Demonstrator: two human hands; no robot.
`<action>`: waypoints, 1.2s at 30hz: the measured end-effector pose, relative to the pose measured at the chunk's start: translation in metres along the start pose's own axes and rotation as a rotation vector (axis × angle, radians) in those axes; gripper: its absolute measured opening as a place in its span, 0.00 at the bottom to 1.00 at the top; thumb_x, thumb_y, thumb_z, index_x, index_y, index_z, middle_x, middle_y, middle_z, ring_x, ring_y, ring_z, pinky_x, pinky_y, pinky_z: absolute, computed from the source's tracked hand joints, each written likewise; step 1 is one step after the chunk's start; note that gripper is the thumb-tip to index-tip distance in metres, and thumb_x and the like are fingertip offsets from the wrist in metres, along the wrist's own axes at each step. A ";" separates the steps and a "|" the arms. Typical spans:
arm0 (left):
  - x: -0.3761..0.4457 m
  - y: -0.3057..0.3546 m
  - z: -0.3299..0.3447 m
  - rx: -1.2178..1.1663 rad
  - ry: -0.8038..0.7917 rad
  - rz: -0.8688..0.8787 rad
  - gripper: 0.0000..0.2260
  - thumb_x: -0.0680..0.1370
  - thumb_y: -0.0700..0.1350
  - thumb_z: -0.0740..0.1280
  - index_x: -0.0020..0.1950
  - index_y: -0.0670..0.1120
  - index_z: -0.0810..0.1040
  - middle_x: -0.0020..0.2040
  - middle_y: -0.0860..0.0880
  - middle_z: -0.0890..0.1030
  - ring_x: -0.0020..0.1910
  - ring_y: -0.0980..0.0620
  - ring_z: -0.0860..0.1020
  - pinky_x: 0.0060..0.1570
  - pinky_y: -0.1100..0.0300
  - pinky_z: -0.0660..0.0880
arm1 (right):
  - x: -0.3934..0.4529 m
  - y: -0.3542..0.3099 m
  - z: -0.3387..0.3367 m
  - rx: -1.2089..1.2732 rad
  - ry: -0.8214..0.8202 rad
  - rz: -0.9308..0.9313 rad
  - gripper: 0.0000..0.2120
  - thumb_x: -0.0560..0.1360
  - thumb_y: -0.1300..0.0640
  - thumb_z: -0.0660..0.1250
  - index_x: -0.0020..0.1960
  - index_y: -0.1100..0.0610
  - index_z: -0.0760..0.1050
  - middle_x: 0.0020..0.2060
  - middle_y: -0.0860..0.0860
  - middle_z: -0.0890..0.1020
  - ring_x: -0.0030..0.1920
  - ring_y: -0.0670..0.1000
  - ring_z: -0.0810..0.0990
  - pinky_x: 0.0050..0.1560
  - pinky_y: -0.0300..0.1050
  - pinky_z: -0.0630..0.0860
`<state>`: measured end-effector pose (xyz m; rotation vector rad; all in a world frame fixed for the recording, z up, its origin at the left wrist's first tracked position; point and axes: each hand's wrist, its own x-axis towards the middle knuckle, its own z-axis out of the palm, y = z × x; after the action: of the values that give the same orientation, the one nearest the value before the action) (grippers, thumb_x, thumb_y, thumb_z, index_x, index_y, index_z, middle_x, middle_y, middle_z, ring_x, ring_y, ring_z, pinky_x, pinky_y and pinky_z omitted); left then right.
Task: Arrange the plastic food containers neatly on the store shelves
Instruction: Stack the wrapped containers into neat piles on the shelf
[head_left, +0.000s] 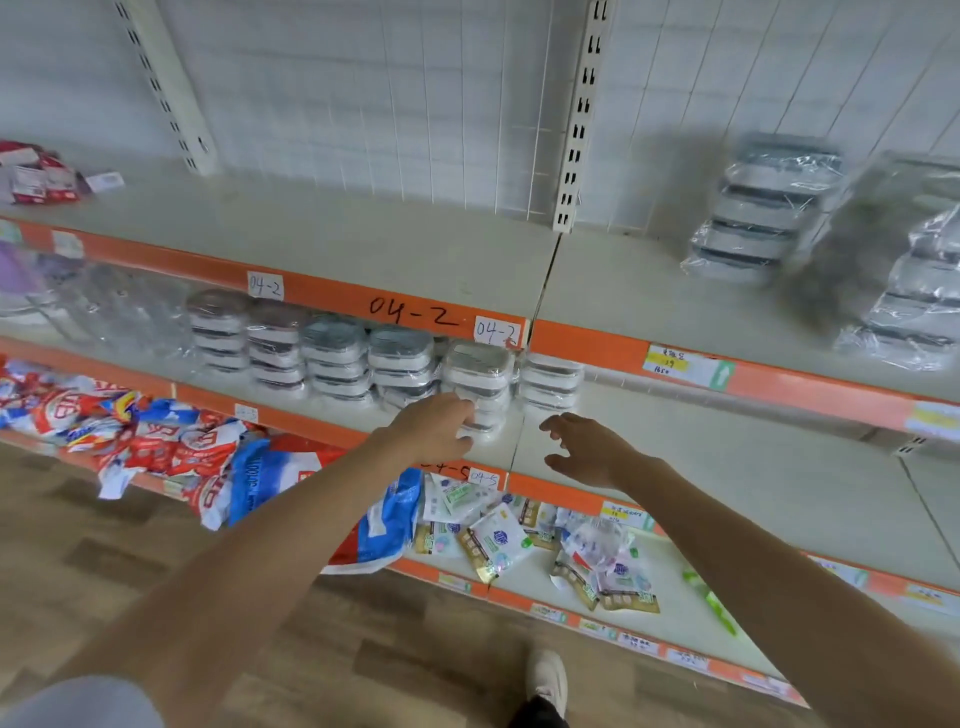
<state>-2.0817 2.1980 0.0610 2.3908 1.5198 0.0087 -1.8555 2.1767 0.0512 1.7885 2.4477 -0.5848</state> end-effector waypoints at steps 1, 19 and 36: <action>0.001 0.001 0.002 -0.010 -0.002 -0.001 0.15 0.78 0.47 0.64 0.64 0.44 0.72 0.62 0.46 0.74 0.60 0.49 0.73 0.56 0.54 0.72 | -0.001 0.004 0.003 0.015 0.004 0.020 0.25 0.78 0.54 0.62 0.73 0.57 0.61 0.66 0.54 0.71 0.63 0.54 0.74 0.62 0.49 0.71; 0.116 0.024 0.085 -0.035 0.073 0.057 0.19 0.78 0.47 0.64 0.67 0.41 0.68 0.64 0.45 0.69 0.63 0.45 0.70 0.57 0.53 0.71 | 0.068 0.111 0.050 0.221 0.255 0.156 0.29 0.77 0.52 0.66 0.72 0.62 0.61 0.68 0.58 0.68 0.67 0.57 0.69 0.67 0.49 0.66; 0.264 -0.002 0.165 -0.136 0.449 0.165 0.19 0.78 0.47 0.62 0.66 0.40 0.66 0.66 0.44 0.66 0.66 0.48 0.65 0.62 0.59 0.63 | 0.278 0.210 0.064 0.728 0.510 0.084 0.55 0.63 0.49 0.79 0.77 0.57 0.46 0.74 0.54 0.57 0.74 0.55 0.57 0.72 0.52 0.59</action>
<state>-1.9405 2.3903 -0.1385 2.5035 1.4294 0.7046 -1.7630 2.4616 -0.1373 2.5568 2.6425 -1.2809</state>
